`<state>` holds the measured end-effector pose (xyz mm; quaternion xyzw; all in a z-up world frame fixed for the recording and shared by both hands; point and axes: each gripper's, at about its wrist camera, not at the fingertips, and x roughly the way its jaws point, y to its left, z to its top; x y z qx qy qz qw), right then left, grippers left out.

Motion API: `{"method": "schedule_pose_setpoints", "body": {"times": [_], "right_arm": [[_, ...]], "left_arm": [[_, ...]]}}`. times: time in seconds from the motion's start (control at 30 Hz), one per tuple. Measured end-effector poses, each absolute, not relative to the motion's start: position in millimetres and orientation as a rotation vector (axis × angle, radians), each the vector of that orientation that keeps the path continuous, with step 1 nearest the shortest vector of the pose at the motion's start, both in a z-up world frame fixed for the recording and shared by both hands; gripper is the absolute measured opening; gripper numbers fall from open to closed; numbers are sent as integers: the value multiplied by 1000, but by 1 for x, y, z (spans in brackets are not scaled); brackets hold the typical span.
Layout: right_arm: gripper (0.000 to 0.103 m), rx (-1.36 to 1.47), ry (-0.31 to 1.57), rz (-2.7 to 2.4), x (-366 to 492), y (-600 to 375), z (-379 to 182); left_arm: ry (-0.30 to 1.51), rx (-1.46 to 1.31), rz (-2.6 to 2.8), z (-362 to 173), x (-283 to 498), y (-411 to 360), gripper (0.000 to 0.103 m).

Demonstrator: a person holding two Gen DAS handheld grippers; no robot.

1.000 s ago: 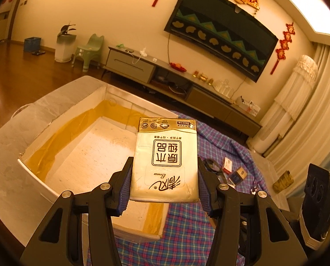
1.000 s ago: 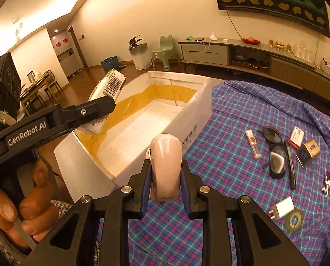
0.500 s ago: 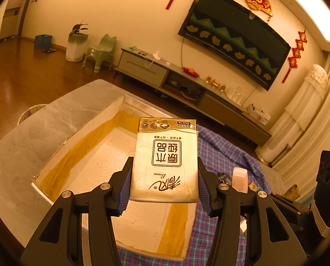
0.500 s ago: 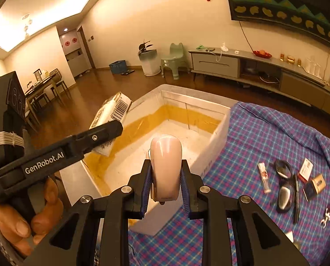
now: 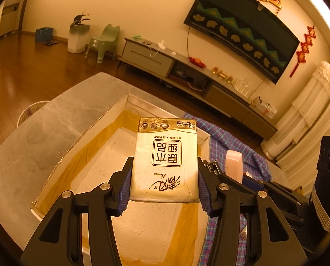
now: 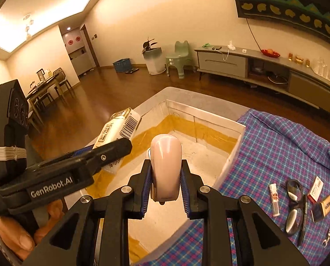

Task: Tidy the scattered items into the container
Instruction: 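Carry the package with the left gripper and stapler with the right gripper over the box, then open the left gripper dropping the package while the right gripper releases the stapler into the box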

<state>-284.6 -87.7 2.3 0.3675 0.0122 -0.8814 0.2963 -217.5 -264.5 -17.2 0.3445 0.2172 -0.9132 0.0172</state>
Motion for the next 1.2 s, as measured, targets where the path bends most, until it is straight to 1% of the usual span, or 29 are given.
{"method": "schedule_pose_setpoints", "body": {"times": [0.23, 0.57, 0.83, 0.93, 1.2], "right_arm": [[26, 1037, 24, -2323, -313, -96, -11], [26, 1119, 83, -2315, -347, -104, -31], [26, 1198, 163, -2283, -368, -115, -48], [26, 1236, 189, -2262, -375, -119, -55], [26, 1328, 239, -2206, -391, -124, -71]], "left_arm": [[629, 1168, -2802, -27, -243, -269, 54], [548, 1354, -2676, -53, -278, -287, 54], [436, 1428, -2643, -57, -296, -281, 54], [368, 1456, -2639, -60, -302, -274, 54], [238, 1540, -2586, -80, -319, -270, 54]]}}
